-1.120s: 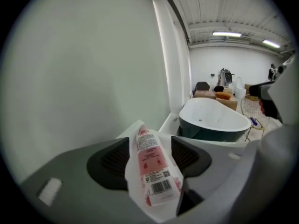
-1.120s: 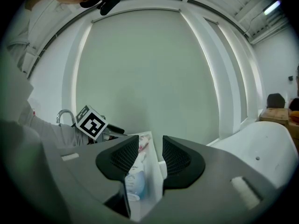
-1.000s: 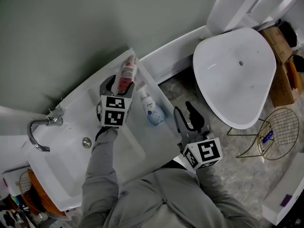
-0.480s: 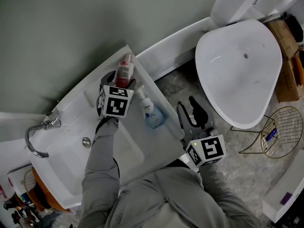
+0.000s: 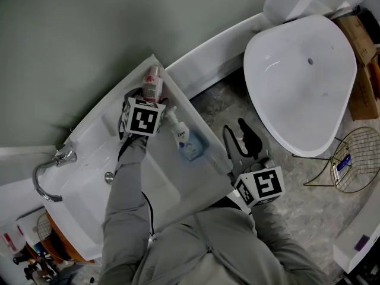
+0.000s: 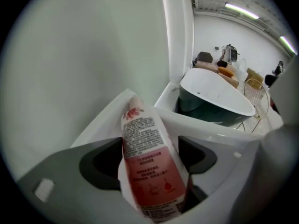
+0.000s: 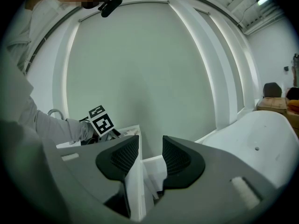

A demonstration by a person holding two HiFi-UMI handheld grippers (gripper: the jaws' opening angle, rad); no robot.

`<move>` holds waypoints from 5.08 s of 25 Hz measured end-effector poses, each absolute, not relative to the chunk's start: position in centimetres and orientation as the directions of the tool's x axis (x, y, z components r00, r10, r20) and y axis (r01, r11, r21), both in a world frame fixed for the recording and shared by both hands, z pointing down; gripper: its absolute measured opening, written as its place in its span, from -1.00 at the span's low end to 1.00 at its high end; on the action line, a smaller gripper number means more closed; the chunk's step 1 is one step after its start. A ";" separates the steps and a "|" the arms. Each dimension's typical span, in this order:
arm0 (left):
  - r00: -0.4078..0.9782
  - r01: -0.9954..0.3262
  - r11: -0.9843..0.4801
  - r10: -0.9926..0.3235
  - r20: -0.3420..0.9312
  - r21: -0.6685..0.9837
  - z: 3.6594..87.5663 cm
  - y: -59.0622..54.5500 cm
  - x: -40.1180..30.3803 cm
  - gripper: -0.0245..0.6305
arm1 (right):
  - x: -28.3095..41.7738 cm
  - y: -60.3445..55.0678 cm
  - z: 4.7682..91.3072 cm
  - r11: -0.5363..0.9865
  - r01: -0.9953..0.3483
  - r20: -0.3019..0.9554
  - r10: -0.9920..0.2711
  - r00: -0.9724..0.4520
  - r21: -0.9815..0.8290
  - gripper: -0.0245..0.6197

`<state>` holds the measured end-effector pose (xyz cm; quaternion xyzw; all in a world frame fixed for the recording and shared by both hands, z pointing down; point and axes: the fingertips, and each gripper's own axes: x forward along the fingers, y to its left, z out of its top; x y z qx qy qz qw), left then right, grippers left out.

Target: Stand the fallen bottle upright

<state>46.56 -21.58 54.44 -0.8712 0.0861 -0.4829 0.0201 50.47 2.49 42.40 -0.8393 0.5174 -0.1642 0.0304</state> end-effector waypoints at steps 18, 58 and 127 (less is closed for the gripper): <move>0.428 -0.245 -0.964 -0.206 0.880 -0.107 55.1 -23.6 46.1 0.32 | 51.2 2.6 43.0 -0.479 -0.846 0.257 -0.870 0.421 -0.236 -0.49; 0.713 -0.329 -0.942 -0.292 0.637 -0.064 46.5 -22.9 41.0 0.22 | 43.7 0.2 40.5 -0.382 -0.906 0.226 -0.913 0.340 -0.181 -0.49; 0.376 -0.890 -0.450 -0.820 0.430 -0.079 40.7 -36.6 -29.2 0.19 | -1.8 -16.8 40.1 0.123 -0.988 0.242 -0.960 -0.143 -0.096 -0.49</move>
